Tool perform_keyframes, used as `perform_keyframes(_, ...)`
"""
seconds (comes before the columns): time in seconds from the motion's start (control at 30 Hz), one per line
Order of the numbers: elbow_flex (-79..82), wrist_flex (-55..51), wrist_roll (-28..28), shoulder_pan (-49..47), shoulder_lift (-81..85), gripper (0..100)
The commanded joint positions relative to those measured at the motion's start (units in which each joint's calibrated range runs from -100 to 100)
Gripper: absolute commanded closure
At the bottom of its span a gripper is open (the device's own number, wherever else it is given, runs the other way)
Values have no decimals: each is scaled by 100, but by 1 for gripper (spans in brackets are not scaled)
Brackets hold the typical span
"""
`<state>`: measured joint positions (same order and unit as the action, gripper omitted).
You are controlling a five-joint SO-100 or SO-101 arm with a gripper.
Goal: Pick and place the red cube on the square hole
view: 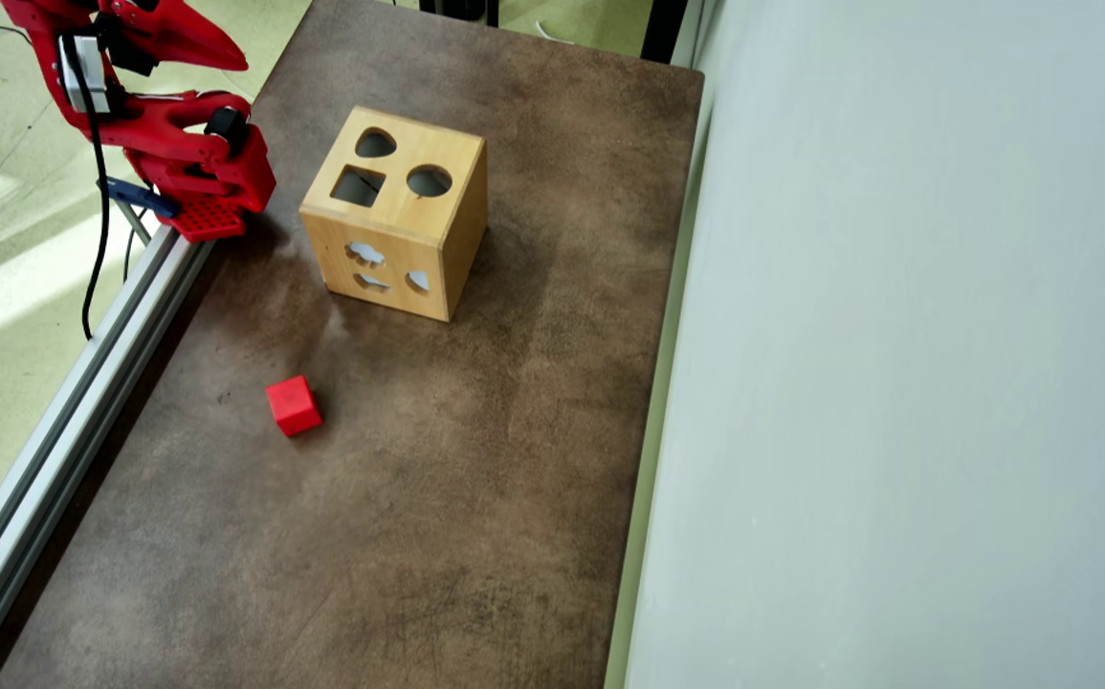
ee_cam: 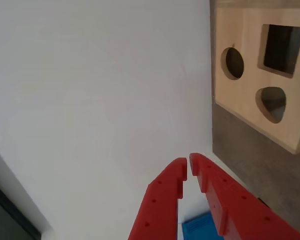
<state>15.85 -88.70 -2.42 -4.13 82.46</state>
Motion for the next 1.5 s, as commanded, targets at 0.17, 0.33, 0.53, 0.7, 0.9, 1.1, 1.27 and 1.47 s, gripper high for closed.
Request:
perform_keyframes(0.17,-2014,269,-15,696,-2416,98)
perform_keyframes(0.33,-2443,318,-15,1944,-3418,98)
perform_keyframes(0.53,-2363,301,-15,2783,-4191,98)
perform_keyframes(0.7,-2363,310,-20,3140,-4751,98)
perform_keyframes(0.9,-2354,253,-20,3407,-5116,98)
perform_keyframes(1.1,-2345,229,5,3400,-5167,98)
perform_keyframes(1.27,-2345,229,29,3407,-5167,98)
perform_keyframes(1.47,-2336,229,-10,3407,-5167,98)
